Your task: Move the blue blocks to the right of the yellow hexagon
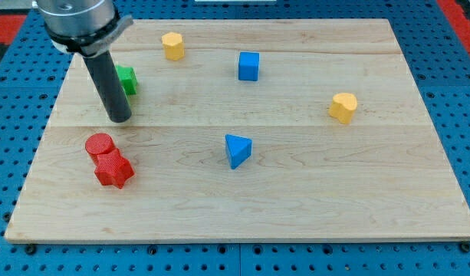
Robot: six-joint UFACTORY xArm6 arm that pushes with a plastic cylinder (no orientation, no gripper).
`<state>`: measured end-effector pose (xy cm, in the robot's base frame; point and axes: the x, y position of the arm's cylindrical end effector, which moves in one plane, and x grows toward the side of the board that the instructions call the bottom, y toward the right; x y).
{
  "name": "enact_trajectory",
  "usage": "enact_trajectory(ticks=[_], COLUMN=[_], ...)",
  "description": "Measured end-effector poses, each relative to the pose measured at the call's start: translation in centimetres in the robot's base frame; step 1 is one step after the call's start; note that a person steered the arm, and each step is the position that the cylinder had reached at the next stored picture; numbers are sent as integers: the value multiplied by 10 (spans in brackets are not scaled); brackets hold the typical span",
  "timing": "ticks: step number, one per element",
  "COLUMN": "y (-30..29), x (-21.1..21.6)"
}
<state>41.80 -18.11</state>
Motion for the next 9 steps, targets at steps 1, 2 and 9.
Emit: enact_trajectory(ticks=[1, 2, 9], y=[24, 76, 158], x=[5, 53, -43])
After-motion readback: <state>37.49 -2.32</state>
